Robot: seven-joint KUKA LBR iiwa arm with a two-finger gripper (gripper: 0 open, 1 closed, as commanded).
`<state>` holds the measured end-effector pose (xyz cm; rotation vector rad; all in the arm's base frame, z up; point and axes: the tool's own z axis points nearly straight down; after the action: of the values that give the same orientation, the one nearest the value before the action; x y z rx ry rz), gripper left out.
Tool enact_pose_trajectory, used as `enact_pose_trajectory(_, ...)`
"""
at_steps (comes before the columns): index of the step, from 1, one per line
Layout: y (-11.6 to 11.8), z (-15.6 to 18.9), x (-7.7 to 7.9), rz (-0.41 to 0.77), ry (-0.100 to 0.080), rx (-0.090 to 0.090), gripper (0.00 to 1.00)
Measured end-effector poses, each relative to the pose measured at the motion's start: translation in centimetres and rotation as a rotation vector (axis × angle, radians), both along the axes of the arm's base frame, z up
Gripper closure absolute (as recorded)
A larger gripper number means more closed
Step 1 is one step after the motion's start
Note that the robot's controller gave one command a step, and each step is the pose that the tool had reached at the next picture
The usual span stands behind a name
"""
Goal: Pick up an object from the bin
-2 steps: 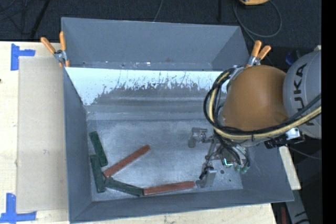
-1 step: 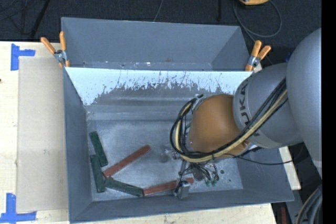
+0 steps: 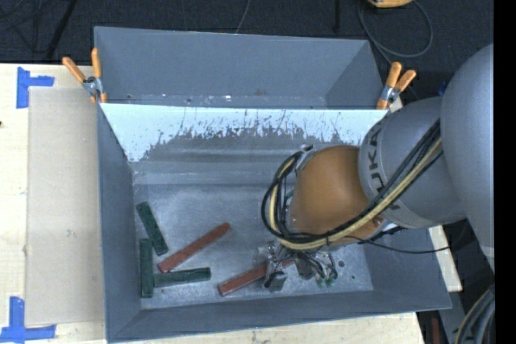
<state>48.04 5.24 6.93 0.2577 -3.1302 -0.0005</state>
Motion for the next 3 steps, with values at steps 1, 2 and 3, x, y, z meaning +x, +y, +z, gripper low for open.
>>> enact_pose_trajectory(1, -4.3, 0.0, 3.0, 0.662, -0.002, 0.000, 1.00)
enact_pose_trajectory(2, -10.1, 0.0, 6.5, 1.043, -0.002, -0.001, 1.00)
enact_pose_trajectory(3, -17.4, 0.0, 8.1, 1.586, 0.000, 0.003, 1.00)
